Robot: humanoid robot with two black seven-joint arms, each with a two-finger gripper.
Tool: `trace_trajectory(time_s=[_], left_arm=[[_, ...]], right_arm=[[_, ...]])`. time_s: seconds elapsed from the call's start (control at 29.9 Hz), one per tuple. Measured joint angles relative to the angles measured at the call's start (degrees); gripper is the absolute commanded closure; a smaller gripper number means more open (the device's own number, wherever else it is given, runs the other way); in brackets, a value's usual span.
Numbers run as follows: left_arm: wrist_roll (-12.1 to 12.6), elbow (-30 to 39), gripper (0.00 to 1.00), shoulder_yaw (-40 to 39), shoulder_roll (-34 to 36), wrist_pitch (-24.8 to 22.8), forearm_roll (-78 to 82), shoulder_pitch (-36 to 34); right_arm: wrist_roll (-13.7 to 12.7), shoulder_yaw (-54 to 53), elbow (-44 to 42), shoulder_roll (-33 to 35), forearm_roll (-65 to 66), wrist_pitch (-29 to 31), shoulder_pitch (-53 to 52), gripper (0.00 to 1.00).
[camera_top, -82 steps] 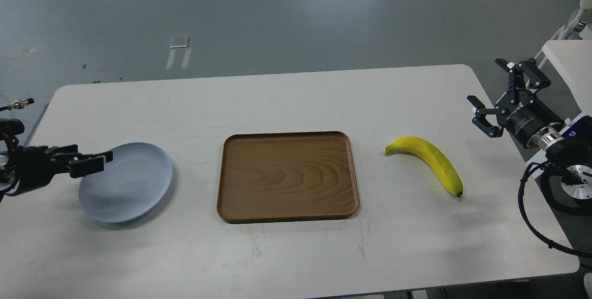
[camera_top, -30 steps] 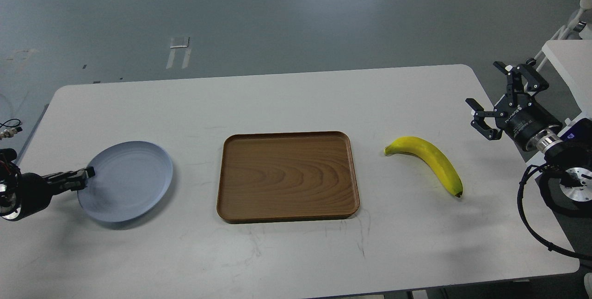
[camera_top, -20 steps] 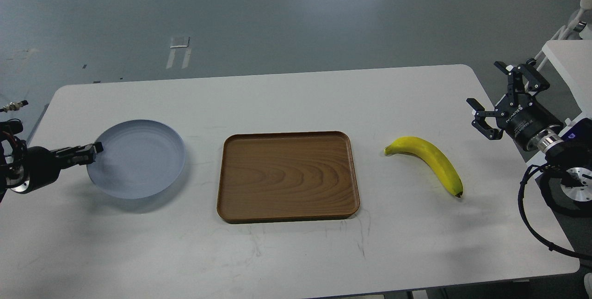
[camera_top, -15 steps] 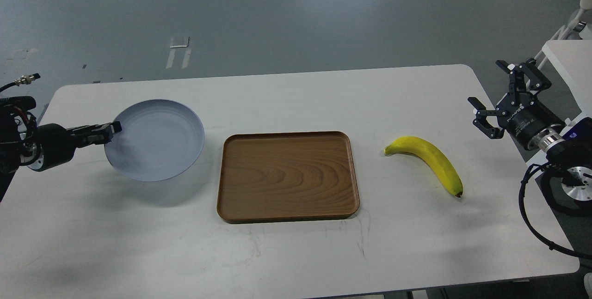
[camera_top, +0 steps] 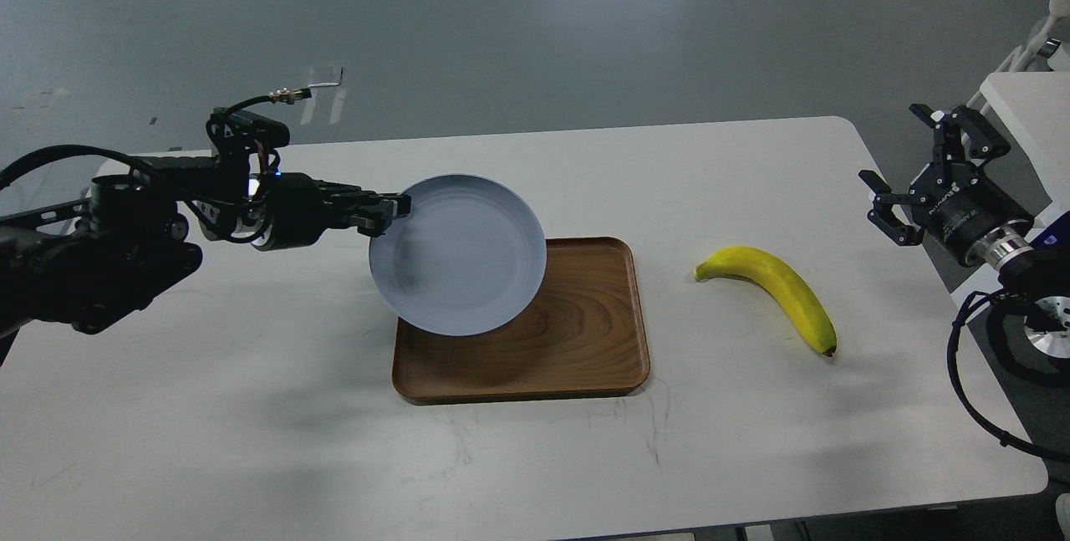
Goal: Place banana on plate with both arms
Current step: 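Lift the blue plate and carry it over the wooden tray, then lower the plate onto the tray and release with the left gripper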
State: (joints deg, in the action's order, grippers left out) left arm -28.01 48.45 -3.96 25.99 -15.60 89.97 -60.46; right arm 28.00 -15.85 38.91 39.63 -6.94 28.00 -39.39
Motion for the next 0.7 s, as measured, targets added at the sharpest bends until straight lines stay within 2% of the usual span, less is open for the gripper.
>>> trace_trajectory(time_s=[0.33,0.67,0.7], left_arm=[[0.0,-10.6,1.00,4.5,-12.6,-0.5,-0.2,-0.1],[0.0,-15.0,1.00,5.7,-15.1,-0.3,-0.6,0.8],[0.0,-15.3,0.73,5.7,-15.1,-0.3,-0.7,1.0]], right_arm=[[0.0,-0.1,-0.5,2.0,0.0,0.0,0.5,0.00],[0.0,-0.1,-0.5,2.7,0.0,0.0,0.5,0.00],[0.0,0.0,-0.5,2.7,0.0,0.0,0.5,0.00]])
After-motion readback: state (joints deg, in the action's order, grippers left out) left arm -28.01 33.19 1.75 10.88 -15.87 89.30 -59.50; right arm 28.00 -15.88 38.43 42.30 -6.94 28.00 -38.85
